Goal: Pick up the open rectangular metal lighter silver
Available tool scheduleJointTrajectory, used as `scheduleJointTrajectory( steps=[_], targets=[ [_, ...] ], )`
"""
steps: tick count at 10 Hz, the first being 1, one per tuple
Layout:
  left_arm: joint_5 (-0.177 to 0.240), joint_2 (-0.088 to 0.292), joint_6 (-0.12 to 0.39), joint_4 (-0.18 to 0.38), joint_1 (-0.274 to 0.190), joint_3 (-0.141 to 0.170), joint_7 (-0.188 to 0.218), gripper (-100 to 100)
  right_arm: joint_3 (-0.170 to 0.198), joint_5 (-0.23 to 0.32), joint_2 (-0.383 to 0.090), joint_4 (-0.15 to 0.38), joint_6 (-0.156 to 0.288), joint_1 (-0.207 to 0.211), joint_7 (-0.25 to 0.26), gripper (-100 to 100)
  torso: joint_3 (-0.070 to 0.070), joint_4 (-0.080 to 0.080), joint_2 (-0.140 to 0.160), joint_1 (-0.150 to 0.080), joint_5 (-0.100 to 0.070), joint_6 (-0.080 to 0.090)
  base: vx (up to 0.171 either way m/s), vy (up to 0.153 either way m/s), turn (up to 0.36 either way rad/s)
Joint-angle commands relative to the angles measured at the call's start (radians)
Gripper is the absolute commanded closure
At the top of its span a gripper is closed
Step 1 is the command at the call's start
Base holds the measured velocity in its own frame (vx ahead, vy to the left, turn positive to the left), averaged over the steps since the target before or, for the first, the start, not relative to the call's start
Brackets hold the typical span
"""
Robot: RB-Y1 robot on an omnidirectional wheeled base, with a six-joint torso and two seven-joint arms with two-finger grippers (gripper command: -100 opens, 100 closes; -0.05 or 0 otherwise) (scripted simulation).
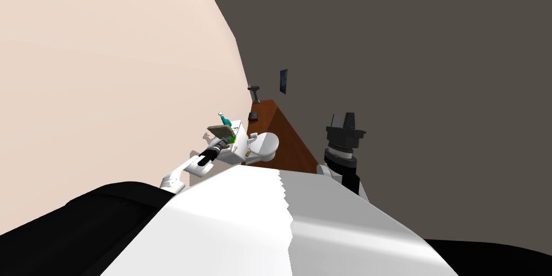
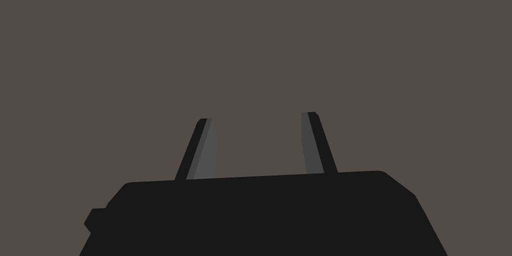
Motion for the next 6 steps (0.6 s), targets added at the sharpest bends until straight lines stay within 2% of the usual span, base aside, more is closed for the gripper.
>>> scheduleJointTrajectory(
  steps=[1, 2, 3, 4, 6],
  targets=[
    [0.0, 0.0, 0.0, 0.0, 0.0, 0.0, 0.0, 0, 0.0, 0.0, 0.0, 0.0, 0.0, 0.0, 0.0, 0, 0.0, 0.0, 0.0, 0.0, 0.0, 0.0, 0.007, 0.002, 0.0],
    [-0.006, -0.013, -0.009, 0.03, -0.019, 0.0, -0.006, -100, 0.0, 0.0, 0.0, 0.0, 0.0, 0.0, 0.0, 0, 0.001, 0.0, 0.002, -0.001, 0.0, 0.0, 0.065, 0.015, -0.063],
    [-0.002, -0.006, -0.003, 0.016, -0.011, -0.001, -0.002, -100, 0.0, 0.0, 0.0, 0.0, 0.0, 0.0, 0.0, 0, 0.0, 0.0, -0.001, 0.0, 0.0, 0.0, 0.041, 0.012, -0.02],
    [-0.003, -0.006, -0.004, 0.018, -0.013, -0.001, -0.003, 100, 0.0, 0.0, 0.0, 0.0, 0.0, 0.0, 0.0, 0, 0.0, 0.0, 0.0, 0.0, 0.0, 0.0, 0.005, 0.003, 0.013],
    [-0.002, -0.006, -0.004, 0.018, -0.012, -0.001, -0.003, 100, 0.0, 0.0, 0.0, 0.0, 0.0, 0.0, 0.0, 0, 0.001, 0.001, 0.002, -0.001, 0.0, 0.001, 0.0, 0.0, 0.0]
  ],
)
